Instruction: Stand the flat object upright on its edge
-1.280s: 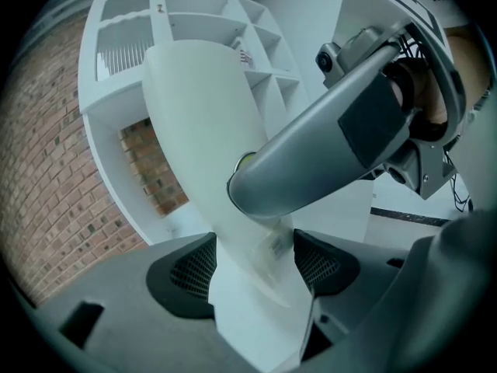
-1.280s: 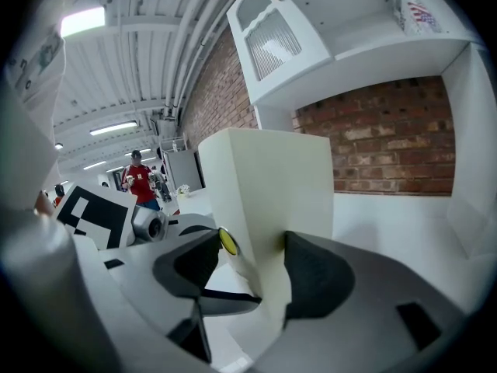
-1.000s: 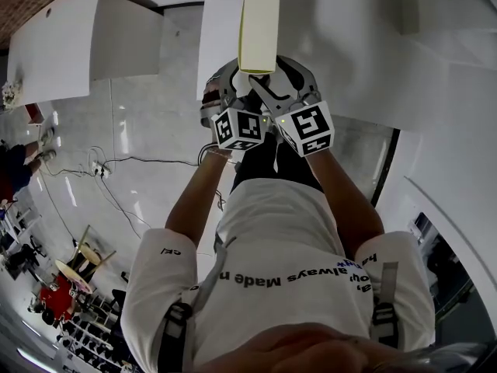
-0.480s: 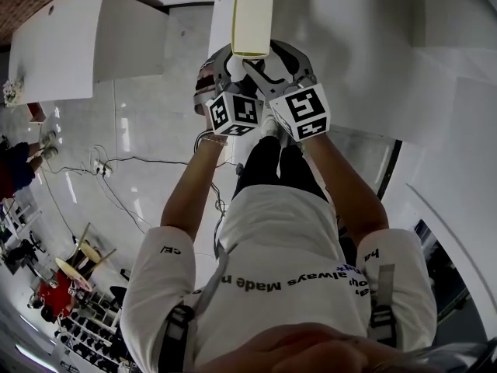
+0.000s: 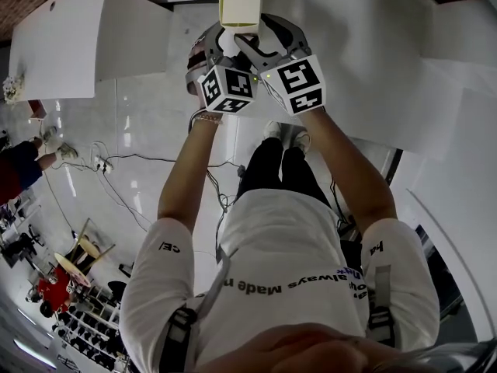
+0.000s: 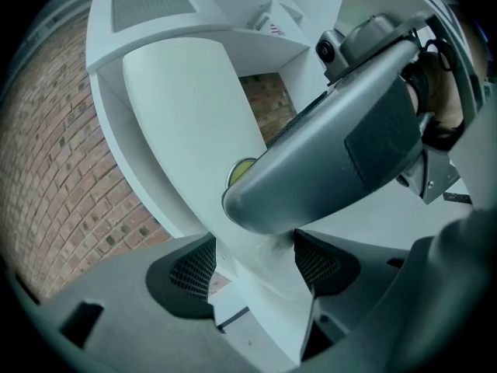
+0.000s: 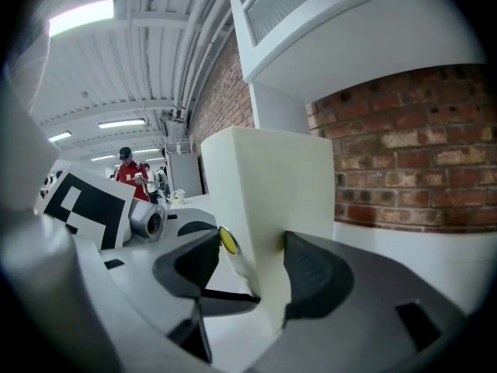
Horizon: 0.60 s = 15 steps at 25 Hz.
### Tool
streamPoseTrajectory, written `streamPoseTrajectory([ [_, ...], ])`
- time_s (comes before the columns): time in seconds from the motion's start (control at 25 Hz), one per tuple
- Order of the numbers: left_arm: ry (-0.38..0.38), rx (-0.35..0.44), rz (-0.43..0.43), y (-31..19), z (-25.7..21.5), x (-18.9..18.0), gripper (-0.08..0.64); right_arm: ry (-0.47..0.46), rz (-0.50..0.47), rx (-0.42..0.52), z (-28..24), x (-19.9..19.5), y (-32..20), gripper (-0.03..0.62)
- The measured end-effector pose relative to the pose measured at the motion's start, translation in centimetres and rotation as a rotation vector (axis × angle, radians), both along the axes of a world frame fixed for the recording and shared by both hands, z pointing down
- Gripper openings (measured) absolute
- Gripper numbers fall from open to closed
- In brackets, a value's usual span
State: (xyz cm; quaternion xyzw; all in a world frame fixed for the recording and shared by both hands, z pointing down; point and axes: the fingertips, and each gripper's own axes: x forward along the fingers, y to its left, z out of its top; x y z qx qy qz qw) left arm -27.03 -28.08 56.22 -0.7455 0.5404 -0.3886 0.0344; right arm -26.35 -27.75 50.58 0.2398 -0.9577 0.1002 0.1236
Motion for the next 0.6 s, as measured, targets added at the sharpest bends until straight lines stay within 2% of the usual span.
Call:
streamPoseTrajectory([
  [0.28, -0.047, 0.008, -0.008, -4.2, -0.9, -3.0, 0.299, -0.008, 0.017, 0.018, -0.9, -2.7, -4.1, 0.262],
  [0.6, -0.002, 0.001, -0.035, -6.5, -0.7, -4.9, 0.302, 0.012, 0.018, 0.045, -0.7, -4.7, -6.5, 0.262],
])
